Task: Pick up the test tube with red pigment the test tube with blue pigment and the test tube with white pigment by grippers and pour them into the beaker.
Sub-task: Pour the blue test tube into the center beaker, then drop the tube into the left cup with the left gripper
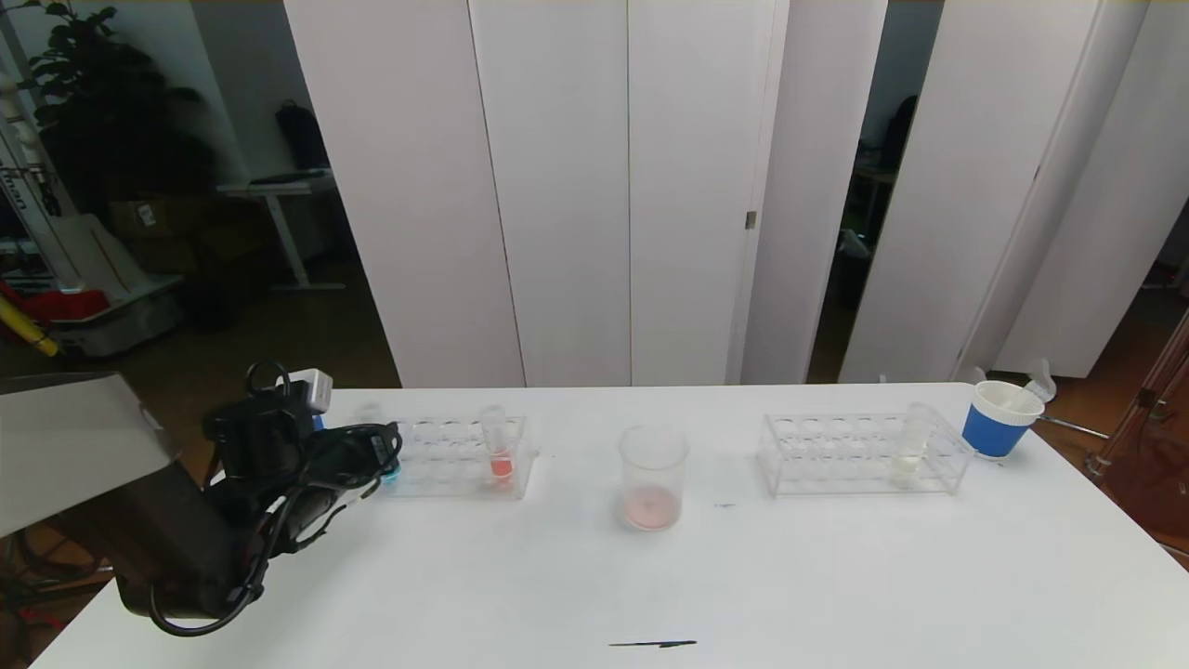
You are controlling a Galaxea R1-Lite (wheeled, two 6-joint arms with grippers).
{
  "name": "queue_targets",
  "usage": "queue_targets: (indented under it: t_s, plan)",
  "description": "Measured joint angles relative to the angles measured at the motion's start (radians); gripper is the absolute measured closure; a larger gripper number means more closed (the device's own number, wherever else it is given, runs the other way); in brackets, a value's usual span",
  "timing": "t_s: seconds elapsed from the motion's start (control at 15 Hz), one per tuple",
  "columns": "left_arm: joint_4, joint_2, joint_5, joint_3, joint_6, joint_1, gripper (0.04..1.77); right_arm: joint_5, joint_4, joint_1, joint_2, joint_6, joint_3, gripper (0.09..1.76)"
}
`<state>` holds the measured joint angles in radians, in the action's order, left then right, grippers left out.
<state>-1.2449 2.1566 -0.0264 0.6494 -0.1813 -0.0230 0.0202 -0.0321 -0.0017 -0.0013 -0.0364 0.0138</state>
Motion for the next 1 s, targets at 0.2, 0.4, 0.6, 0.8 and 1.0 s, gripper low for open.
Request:
queue_targets:
  t_s: [0.2,0.4,0.6,0.8,1.0]
  plan:
    - [0.006,-0.037,0.000,-0.008,0.000,-0.001,1.23,0.000,0.000,0.000,0.000,0.000,0.000,0.10]
    - [0.012,-0.080,0.004,-0.008,0.003,-0.003,1.23,0.000,0.000,0.000,0.000,0.000,0.000,0.10]
    - [0.017,-0.123,0.013,0.001,0.008,-0.004,1.23,0.001,0.000,0.000,0.000,0.000,0.000,0.10]
    - [0.075,-0.190,0.036,0.021,0.011,-0.003,1.23,0.000,0.000,0.000,0.000,0.000,0.000,0.10]
    - [0.244,-0.298,0.110,0.087,0.015,0.007,1.23,0.000,0.000,0.000,0.000,0.000,0.000,0.10]
